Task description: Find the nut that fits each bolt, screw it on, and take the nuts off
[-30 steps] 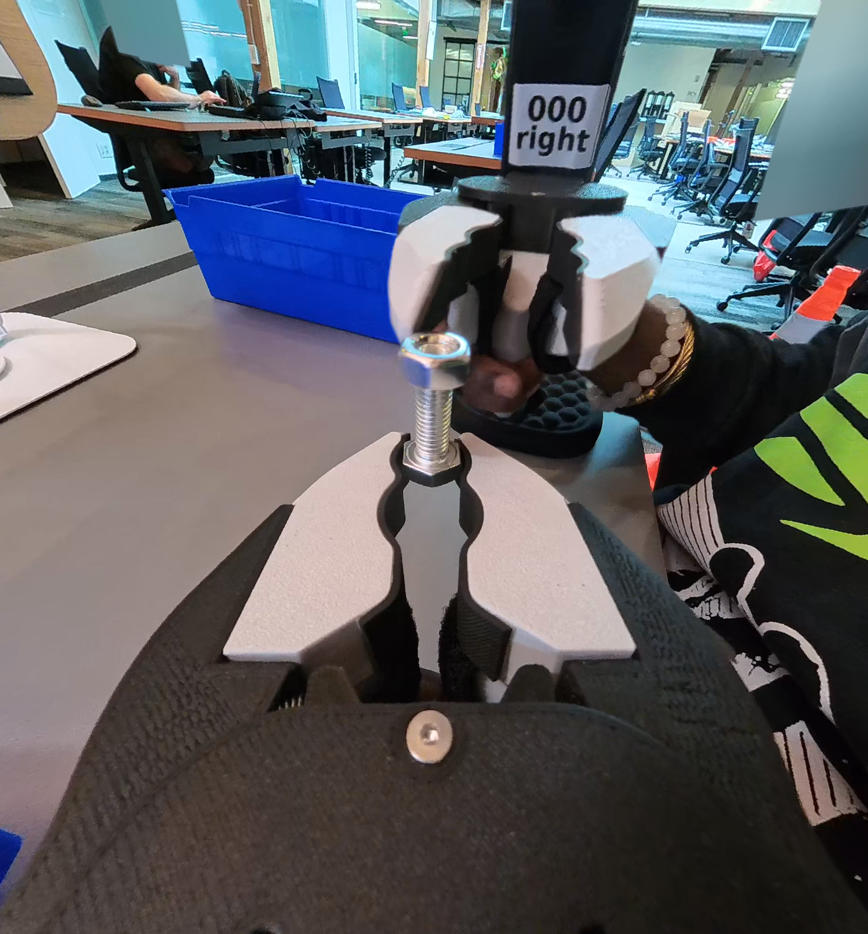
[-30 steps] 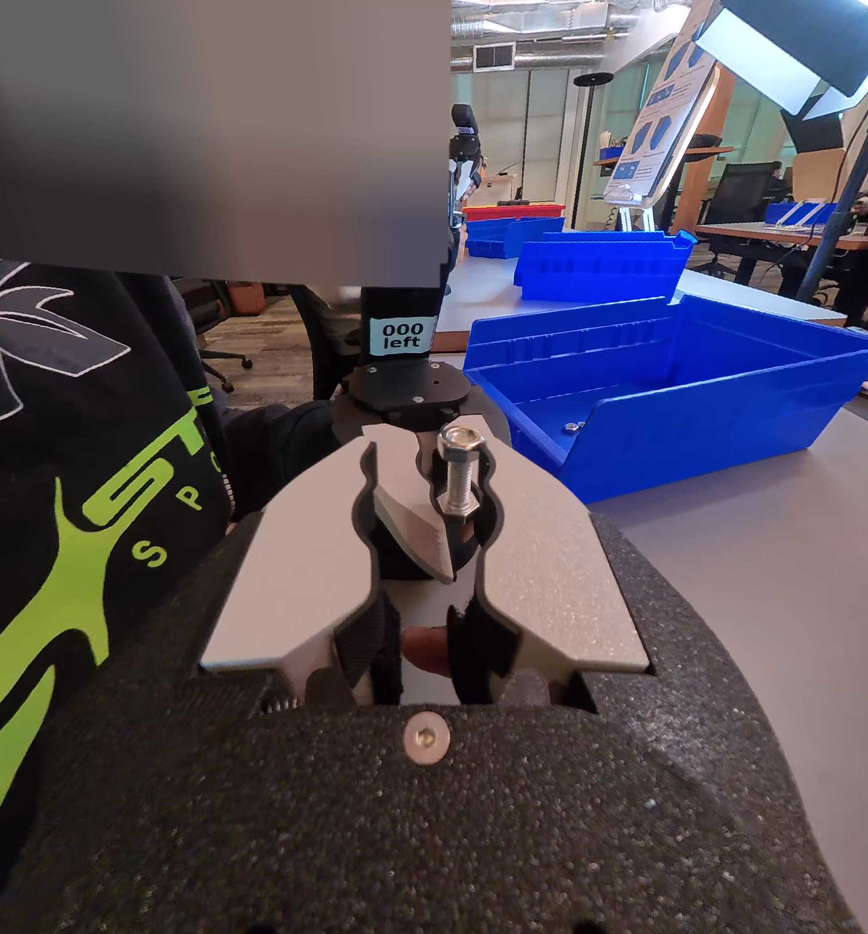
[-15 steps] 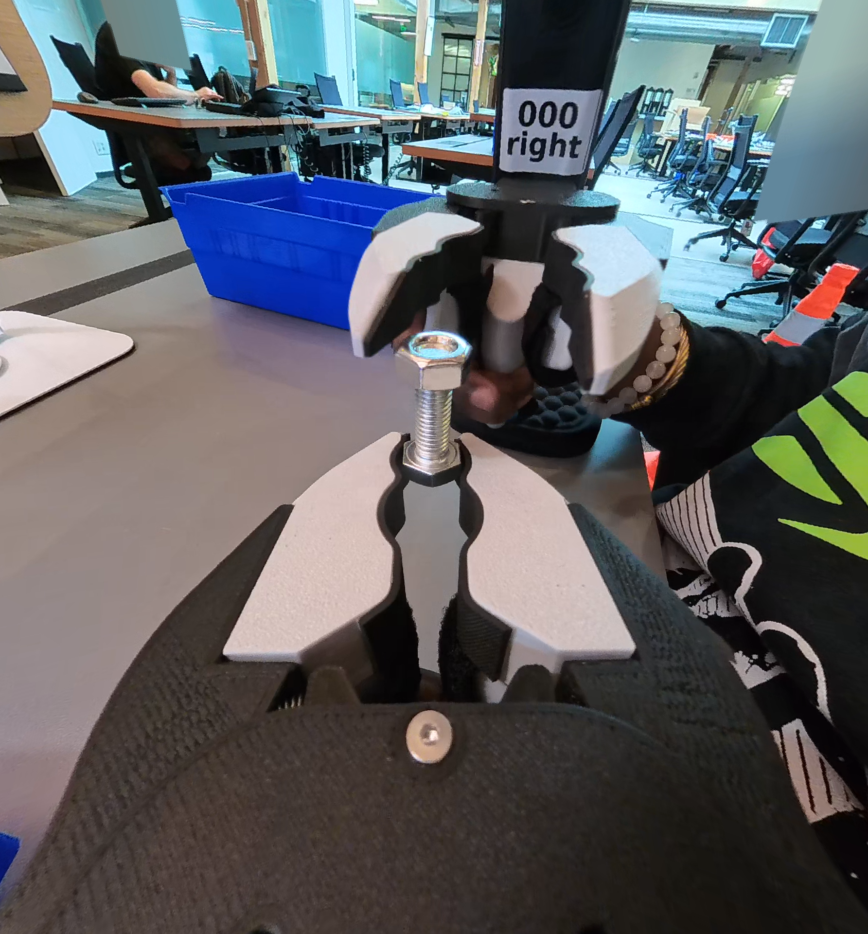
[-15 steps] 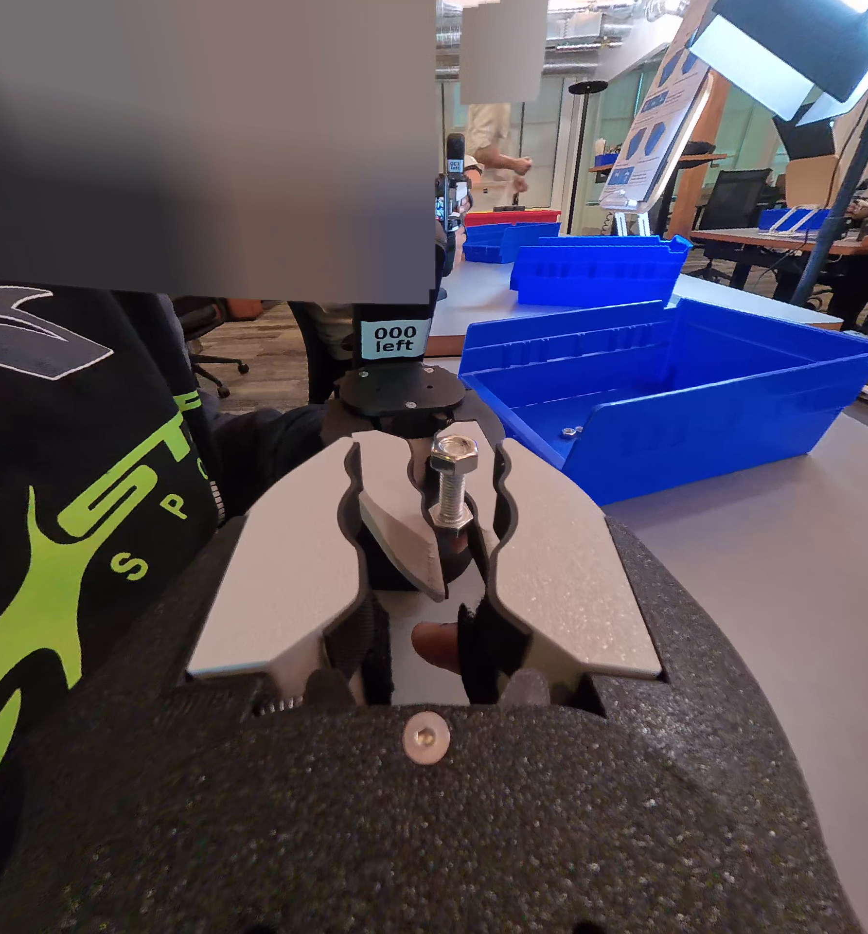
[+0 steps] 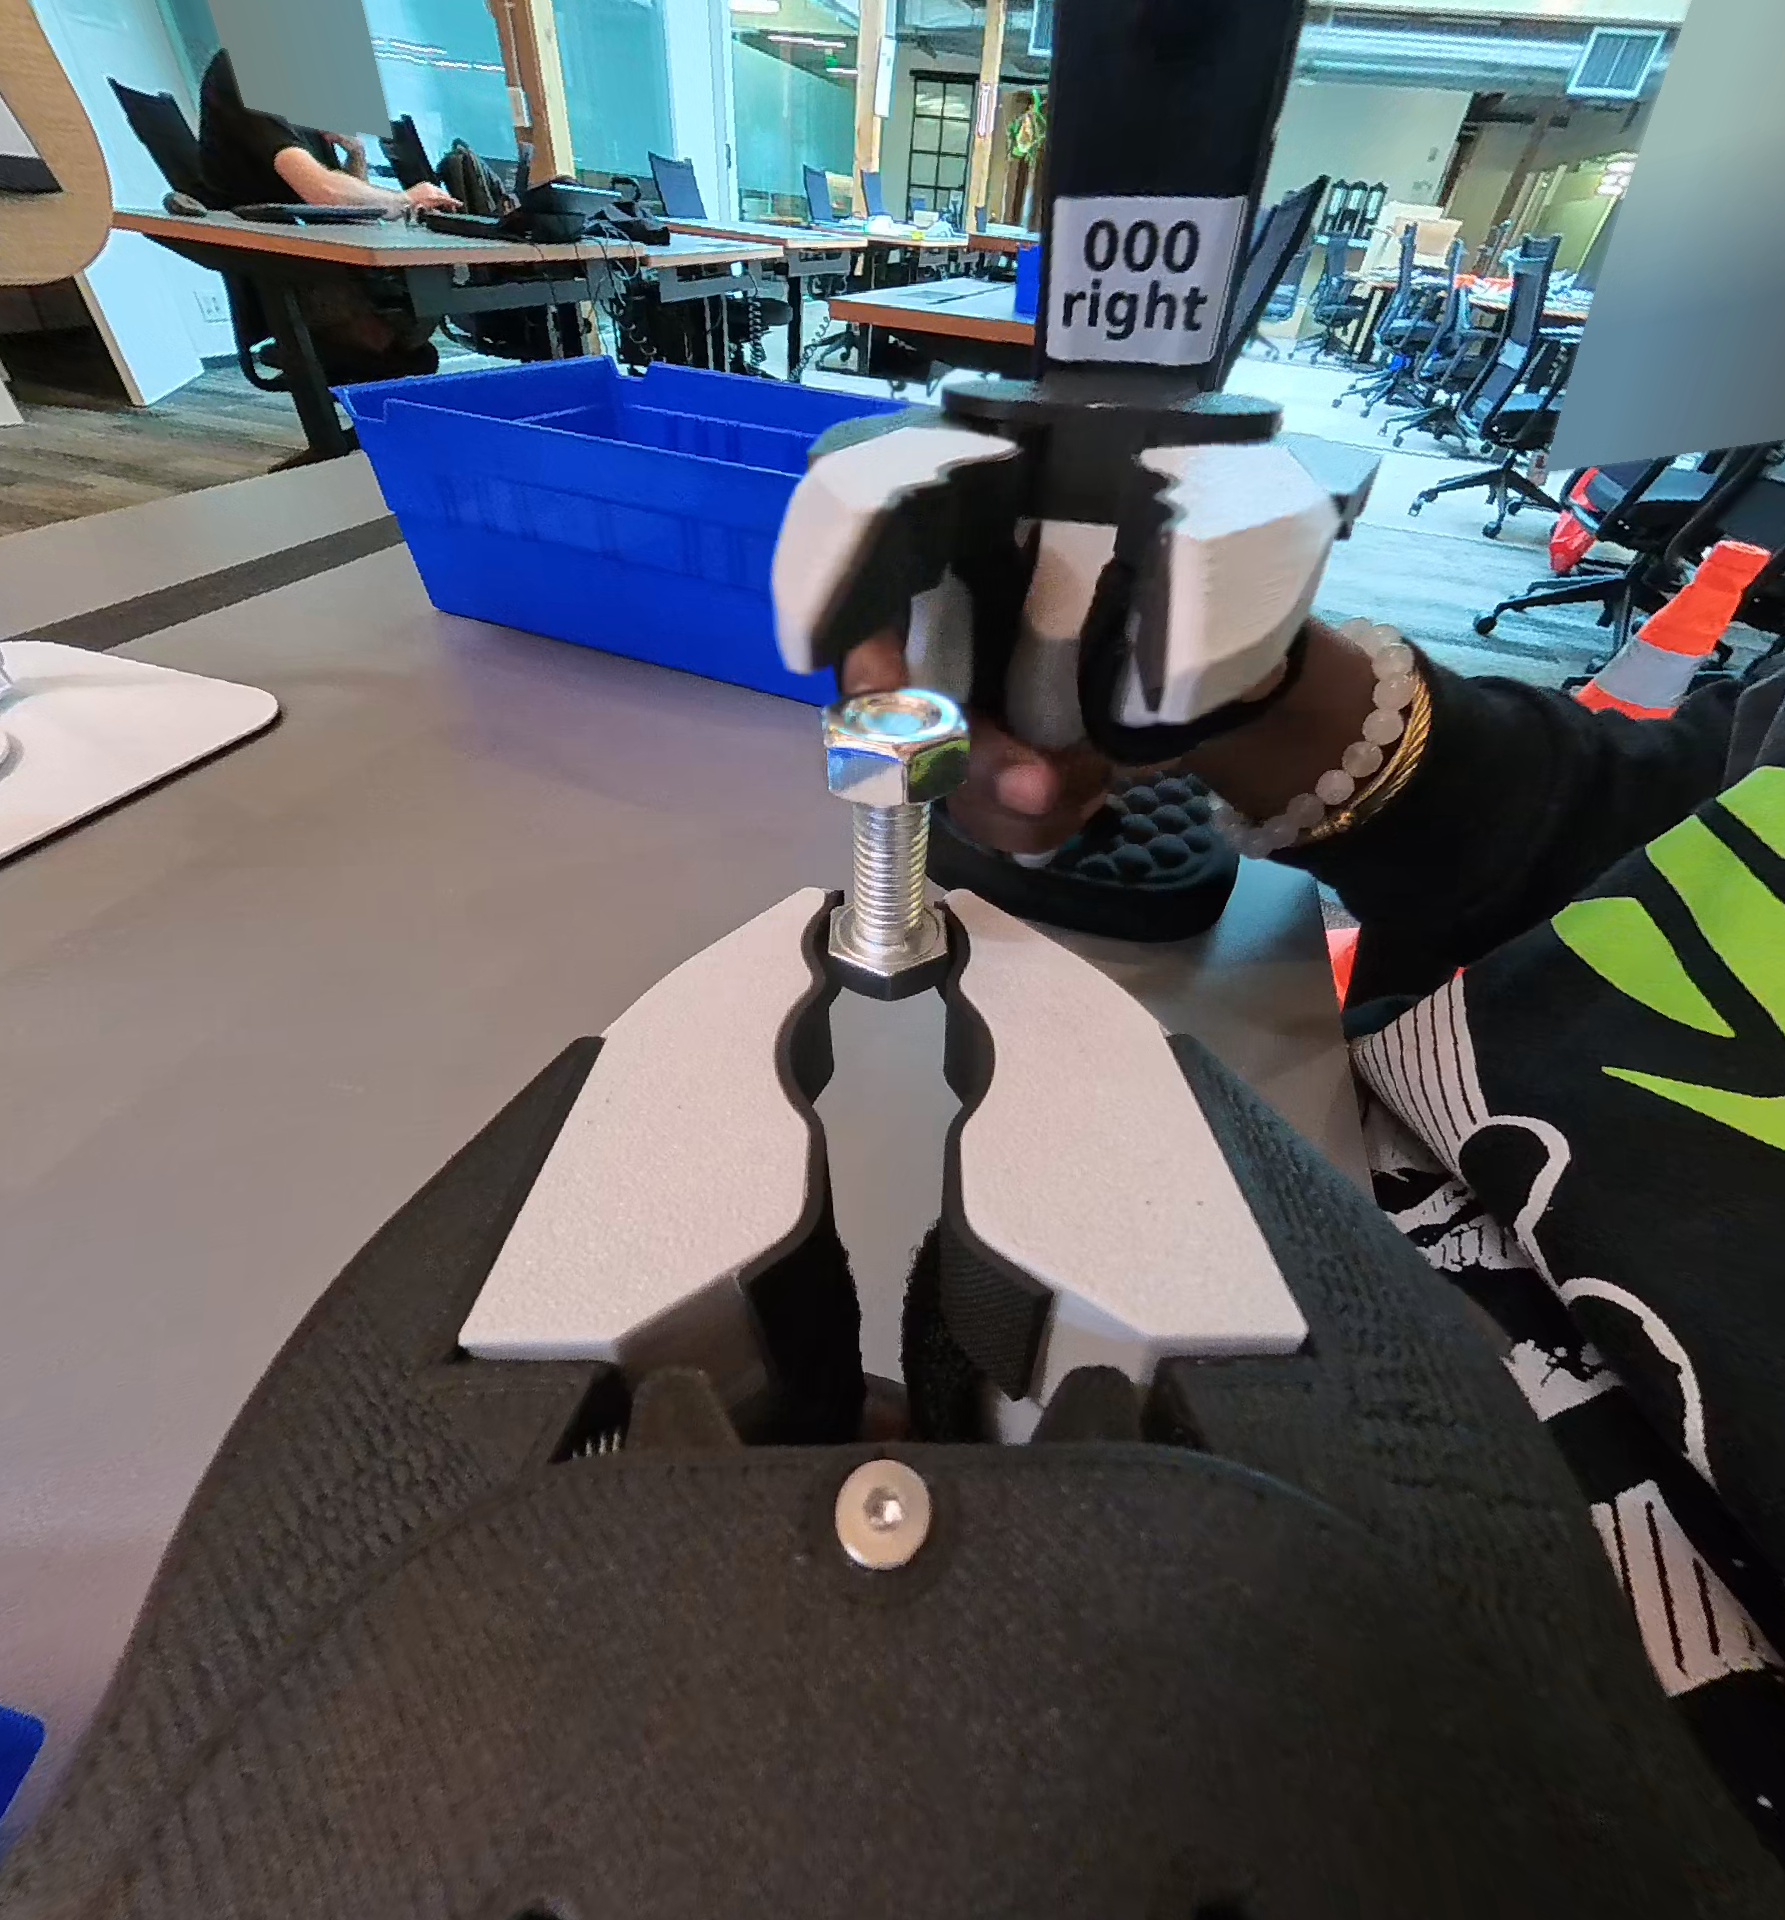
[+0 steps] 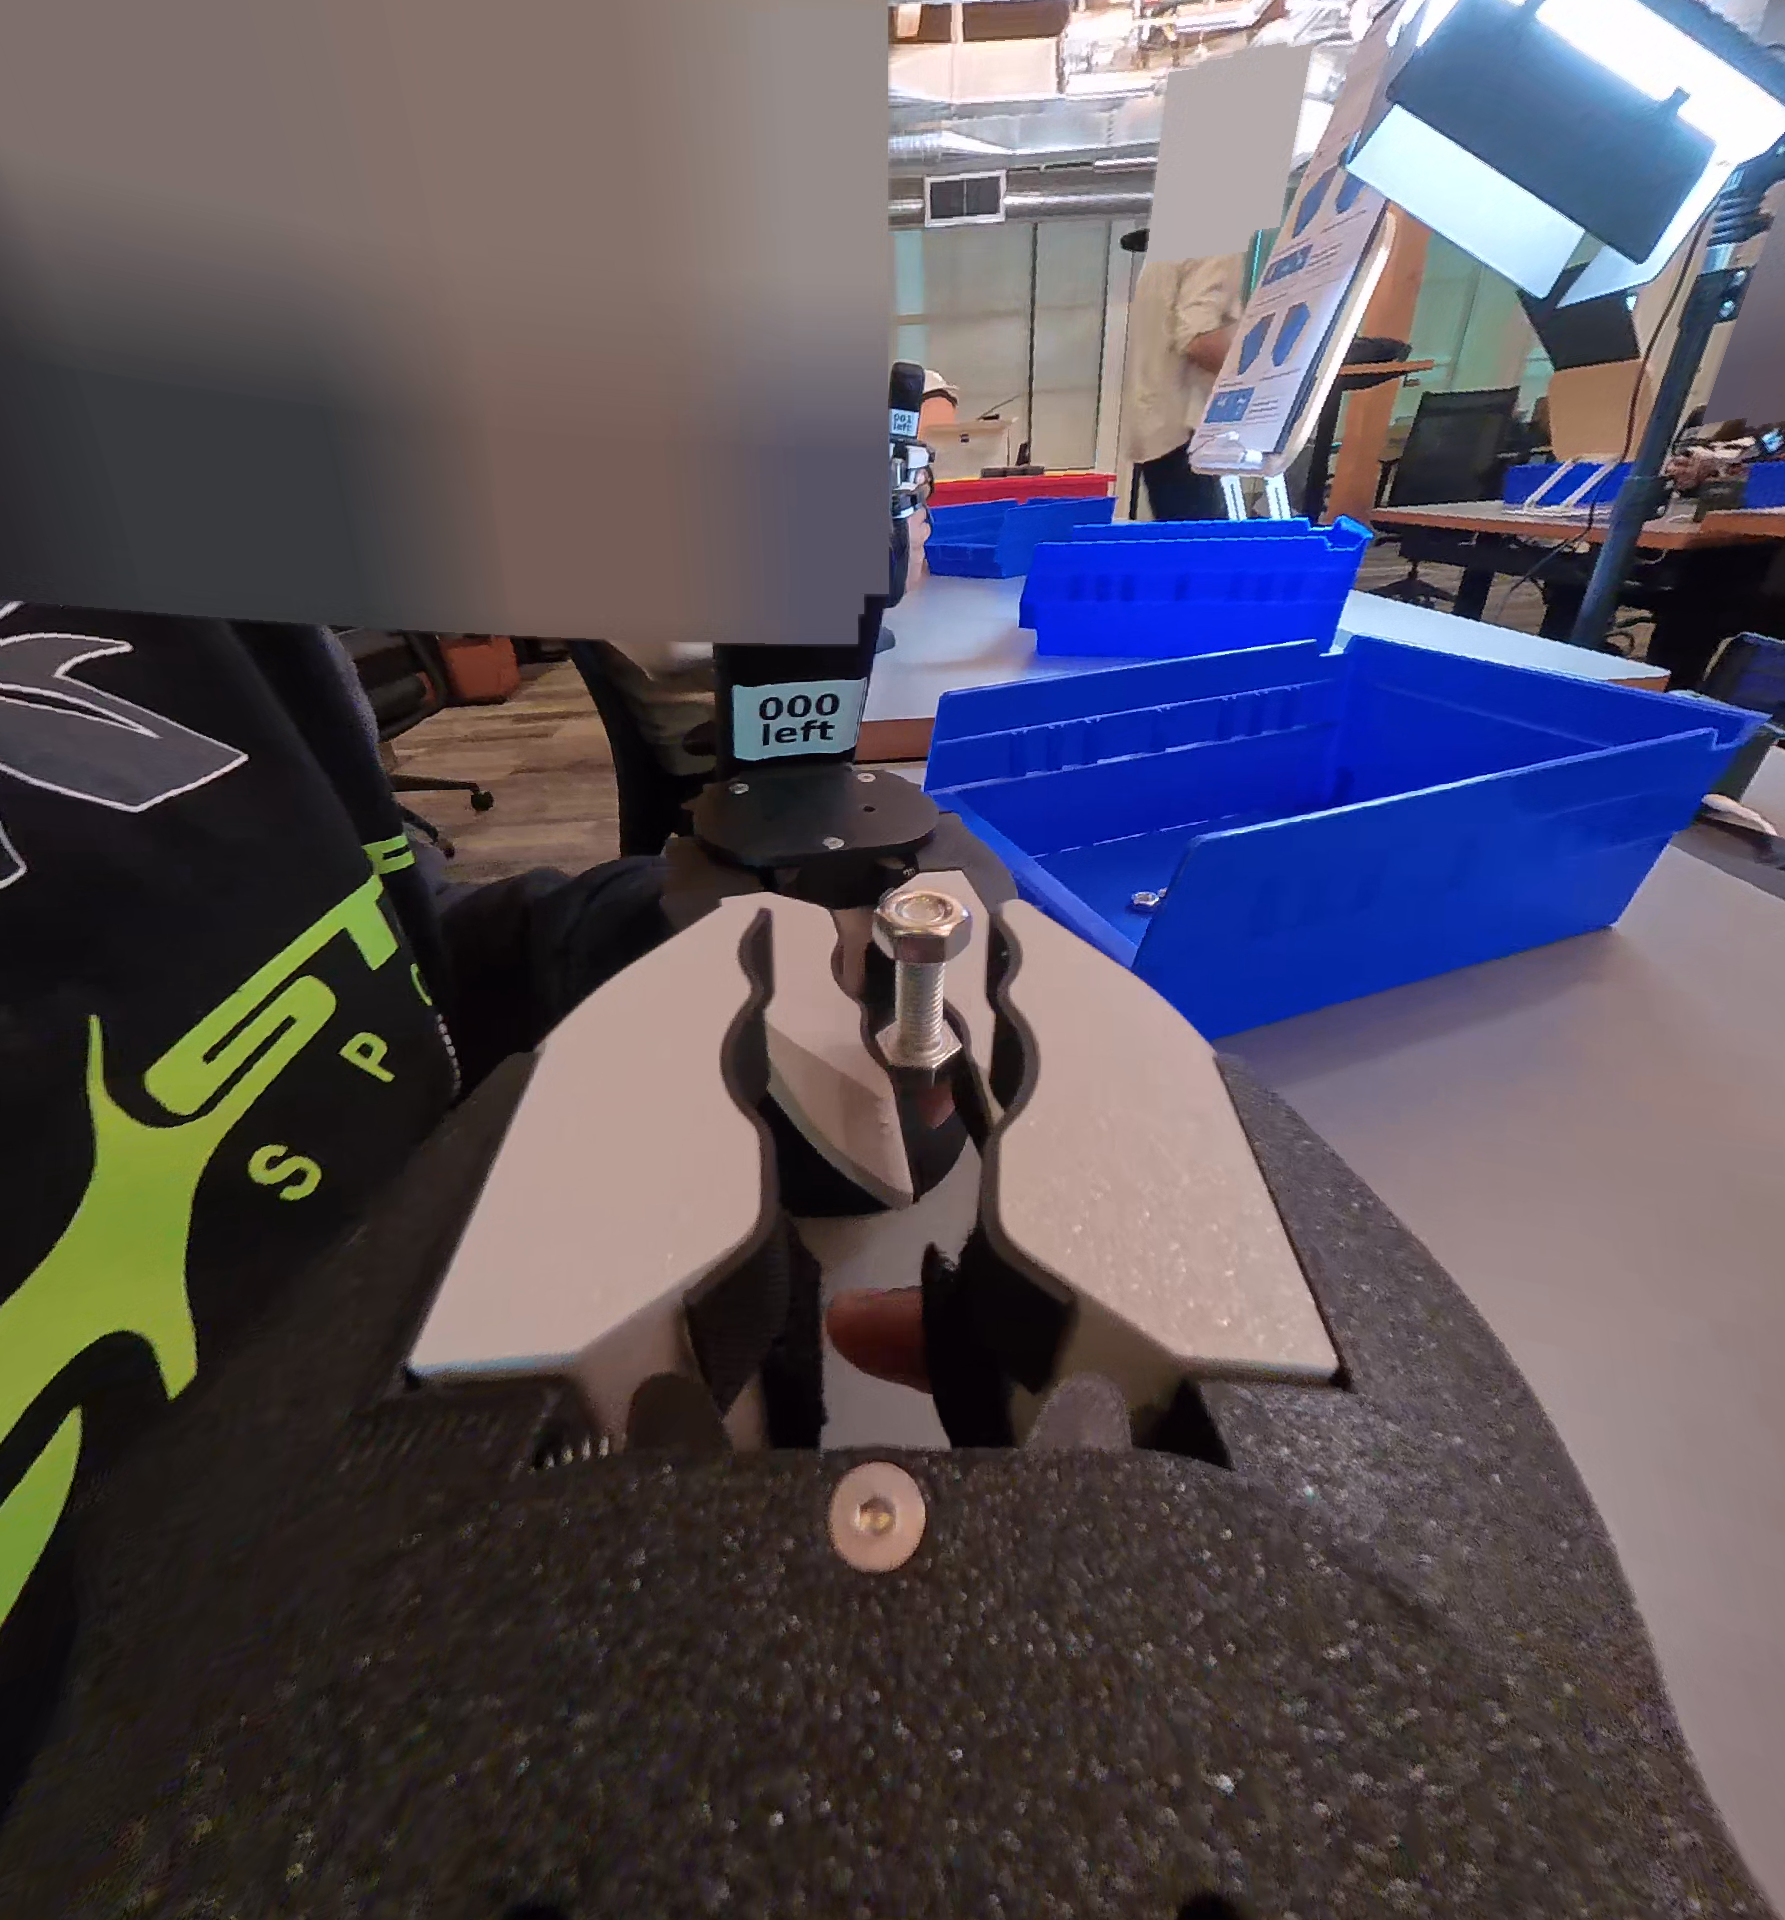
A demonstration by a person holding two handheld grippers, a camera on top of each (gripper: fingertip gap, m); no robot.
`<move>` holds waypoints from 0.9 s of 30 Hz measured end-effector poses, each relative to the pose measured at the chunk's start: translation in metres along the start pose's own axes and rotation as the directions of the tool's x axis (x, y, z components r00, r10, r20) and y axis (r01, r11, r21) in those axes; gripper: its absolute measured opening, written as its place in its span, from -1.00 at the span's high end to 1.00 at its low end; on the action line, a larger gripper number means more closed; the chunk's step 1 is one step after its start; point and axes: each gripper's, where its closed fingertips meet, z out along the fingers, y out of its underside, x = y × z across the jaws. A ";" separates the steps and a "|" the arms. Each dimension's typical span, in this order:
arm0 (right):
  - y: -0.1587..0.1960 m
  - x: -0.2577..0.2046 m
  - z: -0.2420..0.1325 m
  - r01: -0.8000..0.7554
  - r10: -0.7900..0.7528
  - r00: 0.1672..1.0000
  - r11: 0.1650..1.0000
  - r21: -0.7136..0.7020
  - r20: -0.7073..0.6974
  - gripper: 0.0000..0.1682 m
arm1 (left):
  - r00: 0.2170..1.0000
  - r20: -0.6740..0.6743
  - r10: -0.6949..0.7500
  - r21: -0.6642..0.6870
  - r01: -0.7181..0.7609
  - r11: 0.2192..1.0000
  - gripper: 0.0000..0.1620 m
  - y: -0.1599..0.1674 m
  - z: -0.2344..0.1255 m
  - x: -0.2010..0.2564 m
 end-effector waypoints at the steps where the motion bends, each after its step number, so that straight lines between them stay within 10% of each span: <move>1: 0.001 0.000 0.003 0.000 0.000 1.000 1.000 -0.006 0.003 0.48 | 1.000 -0.001 0.000 0.000 0.000 1.000 0.79 0.000 0.000 0.000; 18: 0.001 -0.005 -0.007 0.002 -0.002 1.000 1.000 0.002 0.021 0.71 | 1.000 0.002 -0.001 0.002 0.001 1.000 0.79 0.000 0.000 0.000; 27: 0.007 -0.002 0.012 -0.001 0.002 0.999 1.000 -0.016 0.036 0.41 | 1.000 -0.006 0.005 -0.008 -0.005 1.000 0.79 0.001 0.001 0.002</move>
